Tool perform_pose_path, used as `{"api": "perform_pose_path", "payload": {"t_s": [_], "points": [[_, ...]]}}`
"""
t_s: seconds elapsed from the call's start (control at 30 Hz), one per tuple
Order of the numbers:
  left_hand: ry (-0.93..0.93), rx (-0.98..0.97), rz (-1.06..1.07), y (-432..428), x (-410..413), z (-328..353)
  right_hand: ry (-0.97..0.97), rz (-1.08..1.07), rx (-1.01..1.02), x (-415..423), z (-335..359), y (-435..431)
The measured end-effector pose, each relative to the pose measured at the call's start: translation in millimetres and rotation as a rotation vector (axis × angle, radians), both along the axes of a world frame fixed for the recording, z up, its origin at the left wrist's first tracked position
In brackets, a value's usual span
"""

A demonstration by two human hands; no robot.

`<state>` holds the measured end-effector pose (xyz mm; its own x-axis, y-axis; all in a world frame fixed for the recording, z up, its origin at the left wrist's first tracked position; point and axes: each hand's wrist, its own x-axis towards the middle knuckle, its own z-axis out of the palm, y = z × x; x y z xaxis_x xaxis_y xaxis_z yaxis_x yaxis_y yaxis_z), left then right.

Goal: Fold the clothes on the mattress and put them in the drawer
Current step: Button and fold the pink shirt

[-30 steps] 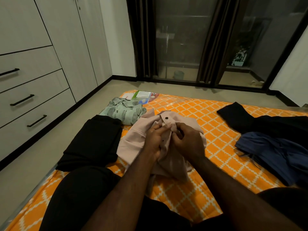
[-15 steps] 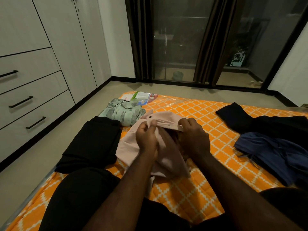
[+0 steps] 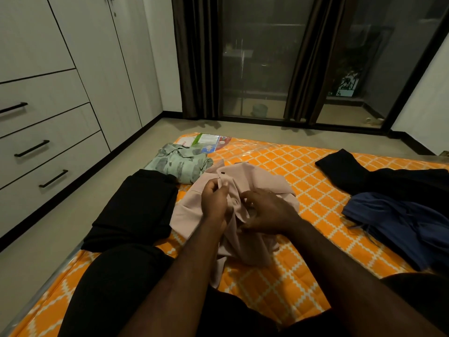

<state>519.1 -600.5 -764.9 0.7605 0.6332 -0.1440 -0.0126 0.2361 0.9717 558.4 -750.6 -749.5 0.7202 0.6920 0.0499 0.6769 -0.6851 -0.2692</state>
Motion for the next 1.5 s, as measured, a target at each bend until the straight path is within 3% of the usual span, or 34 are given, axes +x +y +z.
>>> {"api": "perform_pose_path", "payload": {"t_s": [0.17, 0.27, 0.37, 0.47, 0.77, 0.87, 0.97, 1.03, 1.13, 1.2, 1.3, 1.5], "points": [[-0.051, -0.114, -0.068, 0, 1, 1, -0.1, -0.125, 0.44, -12, -3, 15], [-0.11, -0.293, -0.129, -3, -1, 6, -0.056, -0.195, 0.509, -18, -8, 21], [-0.048, -0.448, -0.181, -6, -5, 9, 0.077, -0.302, 0.585, -16, -22, 21], [-0.006, -0.347, -0.197, -4, -6, 5, 0.298, -0.356, 0.722, -11, -31, 19], [-0.018, -0.152, -0.46, -15, -12, 3, 0.57, -0.42, 0.952, -12, -40, 13], [0.041, 0.019, -0.442, -17, -8, -3, 0.637, -0.44, 0.969, -13, -37, 14], [0.049, 0.038, -0.398, -20, -10, 0, 0.749, -0.497, 1.031, -11, -37, 16], [0.069, 0.028, -0.377, -19, -10, -1, 0.748, -0.529, 1.054, -9, -37, 16], [0.244, 0.076, -0.362, -17, -10, -6, 0.718, -0.566, 1.084, -7, -37, 16], [0.316, -0.014, -0.426, -18, -11, -4, 0.699, -0.586, 1.093, -6, -38, 15], [0.36, -0.168, -0.512, -20, -13, 4, 0.649, -0.585, 1.074, -5, -39, 13], [0.339, -0.2, -0.489, -11, -12, 0, 0.547, -0.552, 1.089, -3, -31, 11]]}}
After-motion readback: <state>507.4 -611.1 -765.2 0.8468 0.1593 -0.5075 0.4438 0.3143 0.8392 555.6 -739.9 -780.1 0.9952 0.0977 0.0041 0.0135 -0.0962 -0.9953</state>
